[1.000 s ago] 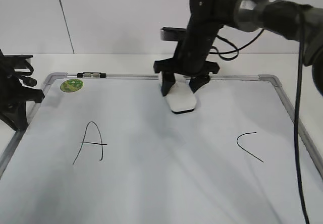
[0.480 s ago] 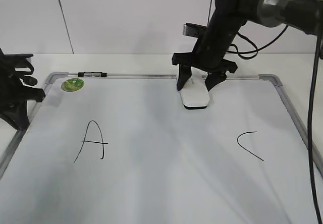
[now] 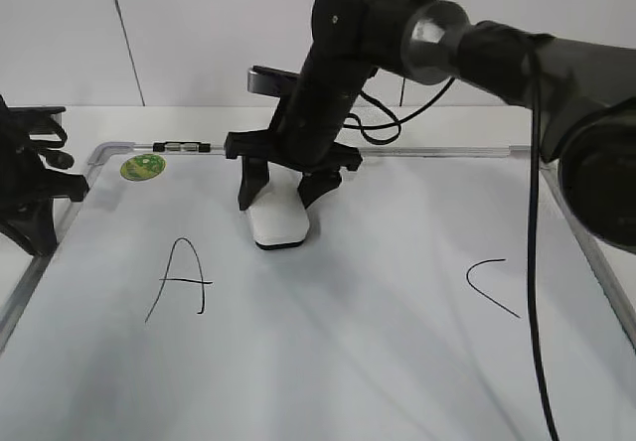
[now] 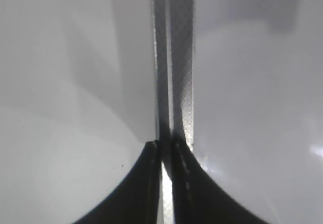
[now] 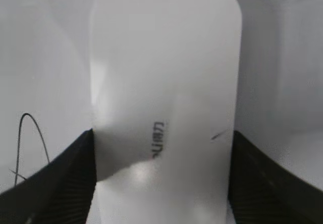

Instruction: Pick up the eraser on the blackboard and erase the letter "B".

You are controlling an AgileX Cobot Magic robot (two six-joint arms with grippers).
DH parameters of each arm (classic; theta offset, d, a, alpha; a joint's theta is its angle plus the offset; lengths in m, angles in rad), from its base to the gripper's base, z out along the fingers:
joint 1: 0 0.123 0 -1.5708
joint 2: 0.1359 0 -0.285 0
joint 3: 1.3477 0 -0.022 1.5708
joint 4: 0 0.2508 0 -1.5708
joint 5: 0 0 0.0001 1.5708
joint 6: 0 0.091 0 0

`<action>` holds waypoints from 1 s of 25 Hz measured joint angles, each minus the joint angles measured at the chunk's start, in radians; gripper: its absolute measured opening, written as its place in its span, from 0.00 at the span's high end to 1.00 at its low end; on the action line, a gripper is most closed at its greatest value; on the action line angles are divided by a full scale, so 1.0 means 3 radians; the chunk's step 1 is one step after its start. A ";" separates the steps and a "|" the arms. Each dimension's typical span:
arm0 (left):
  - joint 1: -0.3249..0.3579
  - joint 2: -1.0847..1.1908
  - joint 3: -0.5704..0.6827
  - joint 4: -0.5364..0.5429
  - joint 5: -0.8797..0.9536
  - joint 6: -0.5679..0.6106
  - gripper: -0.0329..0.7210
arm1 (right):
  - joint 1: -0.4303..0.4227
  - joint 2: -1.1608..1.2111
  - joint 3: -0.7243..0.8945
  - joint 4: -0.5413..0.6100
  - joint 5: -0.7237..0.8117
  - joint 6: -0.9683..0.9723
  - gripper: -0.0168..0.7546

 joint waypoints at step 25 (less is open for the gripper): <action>0.0000 0.0000 -0.0006 0.0015 -0.0008 0.0000 0.91 | -0.0473 0.0078 -0.0207 -0.0277 0.0087 0.0073 0.28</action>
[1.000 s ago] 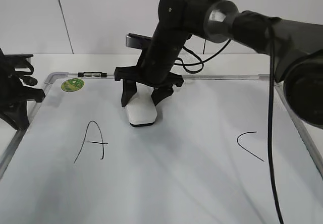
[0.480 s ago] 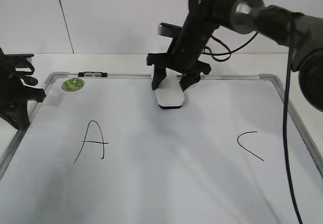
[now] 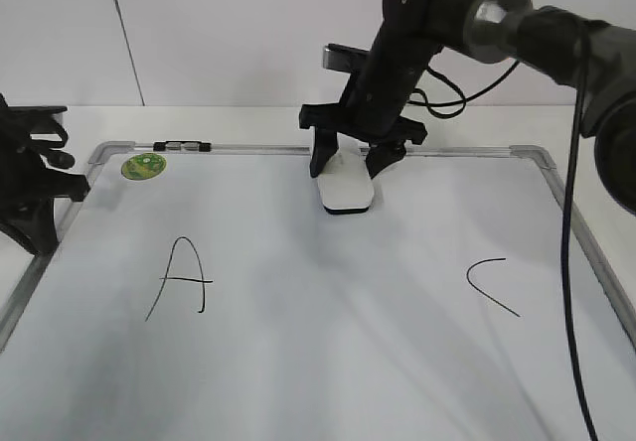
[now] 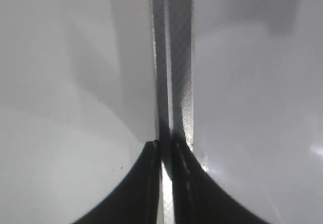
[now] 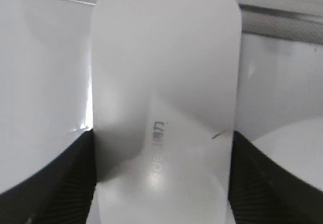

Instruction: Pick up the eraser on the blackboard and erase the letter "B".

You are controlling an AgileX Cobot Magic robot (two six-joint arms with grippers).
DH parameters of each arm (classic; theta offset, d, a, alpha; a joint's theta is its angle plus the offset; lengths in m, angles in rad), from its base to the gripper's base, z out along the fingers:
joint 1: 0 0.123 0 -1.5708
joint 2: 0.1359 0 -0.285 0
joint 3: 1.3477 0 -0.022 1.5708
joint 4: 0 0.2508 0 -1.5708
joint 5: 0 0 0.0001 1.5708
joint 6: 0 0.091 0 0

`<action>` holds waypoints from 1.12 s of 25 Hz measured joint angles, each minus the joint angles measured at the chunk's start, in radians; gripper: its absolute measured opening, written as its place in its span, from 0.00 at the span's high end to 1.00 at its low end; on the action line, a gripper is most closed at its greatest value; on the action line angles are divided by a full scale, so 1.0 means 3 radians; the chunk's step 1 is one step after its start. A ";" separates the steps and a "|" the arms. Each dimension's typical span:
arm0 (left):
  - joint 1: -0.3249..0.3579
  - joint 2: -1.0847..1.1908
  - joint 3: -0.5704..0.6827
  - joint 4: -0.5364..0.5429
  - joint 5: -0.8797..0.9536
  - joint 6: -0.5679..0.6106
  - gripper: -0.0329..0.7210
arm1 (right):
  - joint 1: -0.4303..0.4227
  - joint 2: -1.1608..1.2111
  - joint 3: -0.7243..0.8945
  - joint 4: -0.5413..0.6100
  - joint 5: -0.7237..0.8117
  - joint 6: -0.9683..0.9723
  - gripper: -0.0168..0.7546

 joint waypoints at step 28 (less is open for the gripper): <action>0.0000 0.0000 0.0000 0.0013 0.0022 0.0000 0.91 | 0.0105 -0.0009 0.0009 0.0057 -0.0094 -0.0096 0.28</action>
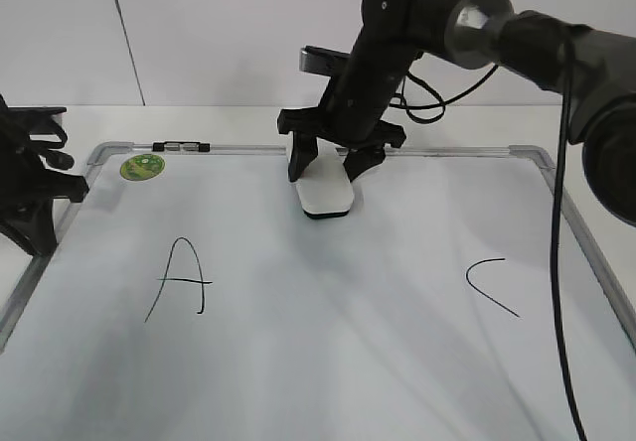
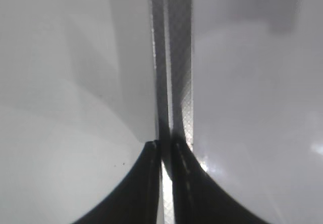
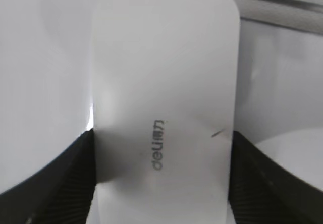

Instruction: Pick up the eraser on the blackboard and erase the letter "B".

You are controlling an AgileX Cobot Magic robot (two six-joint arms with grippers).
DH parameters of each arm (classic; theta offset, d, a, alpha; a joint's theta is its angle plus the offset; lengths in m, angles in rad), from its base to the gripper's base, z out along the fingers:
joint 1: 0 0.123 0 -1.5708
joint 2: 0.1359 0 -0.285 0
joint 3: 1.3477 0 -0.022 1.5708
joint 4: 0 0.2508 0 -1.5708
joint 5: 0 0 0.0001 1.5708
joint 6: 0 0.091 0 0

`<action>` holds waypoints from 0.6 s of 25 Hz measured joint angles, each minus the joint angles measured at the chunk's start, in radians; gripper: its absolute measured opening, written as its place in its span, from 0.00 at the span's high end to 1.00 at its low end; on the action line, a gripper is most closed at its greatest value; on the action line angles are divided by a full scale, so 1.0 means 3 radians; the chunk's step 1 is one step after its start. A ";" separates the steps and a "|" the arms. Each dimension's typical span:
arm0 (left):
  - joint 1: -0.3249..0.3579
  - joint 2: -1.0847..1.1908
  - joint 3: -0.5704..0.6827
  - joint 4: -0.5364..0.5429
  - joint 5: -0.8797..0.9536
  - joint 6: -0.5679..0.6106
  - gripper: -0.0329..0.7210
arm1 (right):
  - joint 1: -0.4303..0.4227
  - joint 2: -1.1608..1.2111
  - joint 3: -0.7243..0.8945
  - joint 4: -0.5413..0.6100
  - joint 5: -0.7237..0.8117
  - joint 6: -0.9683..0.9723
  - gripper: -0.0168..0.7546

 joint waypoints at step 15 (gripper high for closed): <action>0.0000 0.0000 0.0000 0.0000 0.0006 0.0000 0.91 | -0.0199 -0.1156 0.1224 -0.0149 0.0042 -0.0327 0.29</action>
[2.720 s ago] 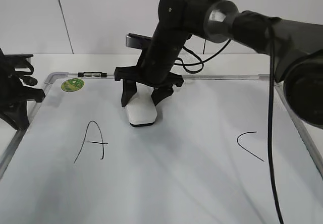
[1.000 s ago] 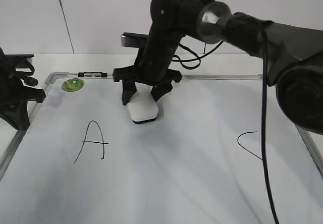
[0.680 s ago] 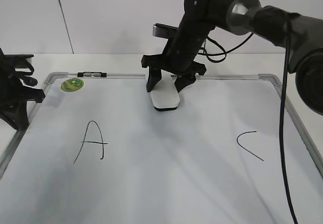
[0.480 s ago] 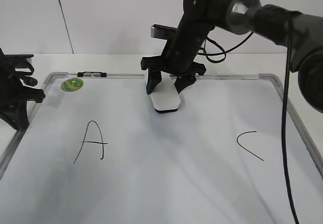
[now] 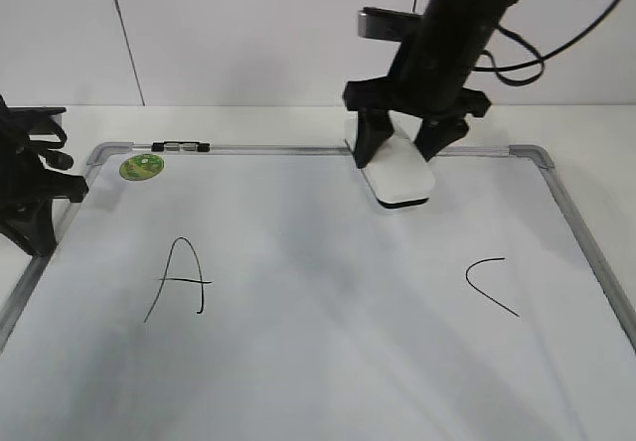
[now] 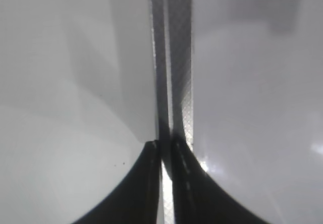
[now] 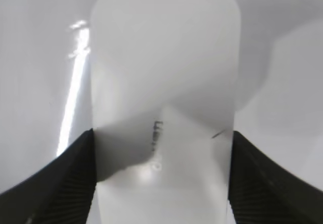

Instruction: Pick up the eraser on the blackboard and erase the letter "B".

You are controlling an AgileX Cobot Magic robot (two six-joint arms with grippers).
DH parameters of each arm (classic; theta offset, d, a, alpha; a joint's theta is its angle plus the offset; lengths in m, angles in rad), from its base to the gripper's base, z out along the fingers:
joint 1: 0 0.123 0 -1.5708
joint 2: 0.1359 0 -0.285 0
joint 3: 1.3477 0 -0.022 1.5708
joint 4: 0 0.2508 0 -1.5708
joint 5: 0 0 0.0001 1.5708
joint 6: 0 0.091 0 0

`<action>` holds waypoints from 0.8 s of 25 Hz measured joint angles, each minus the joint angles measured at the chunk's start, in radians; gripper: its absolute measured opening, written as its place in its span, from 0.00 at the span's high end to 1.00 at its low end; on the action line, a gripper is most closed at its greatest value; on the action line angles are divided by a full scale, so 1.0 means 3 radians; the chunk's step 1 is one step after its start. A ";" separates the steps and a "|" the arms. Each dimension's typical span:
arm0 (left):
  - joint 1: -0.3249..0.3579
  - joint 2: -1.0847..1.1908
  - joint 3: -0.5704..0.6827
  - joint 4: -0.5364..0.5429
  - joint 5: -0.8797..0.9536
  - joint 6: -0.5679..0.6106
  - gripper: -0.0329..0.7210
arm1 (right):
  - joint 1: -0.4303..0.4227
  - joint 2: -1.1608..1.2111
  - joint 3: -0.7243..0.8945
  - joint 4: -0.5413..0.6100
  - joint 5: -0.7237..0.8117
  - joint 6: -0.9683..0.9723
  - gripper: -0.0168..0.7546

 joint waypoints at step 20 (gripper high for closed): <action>0.0000 0.0000 0.0000 0.0000 0.0017 0.0000 0.91 | -0.1188 -0.1140 0.2363 0.0167 -0.0537 -0.0721 0.29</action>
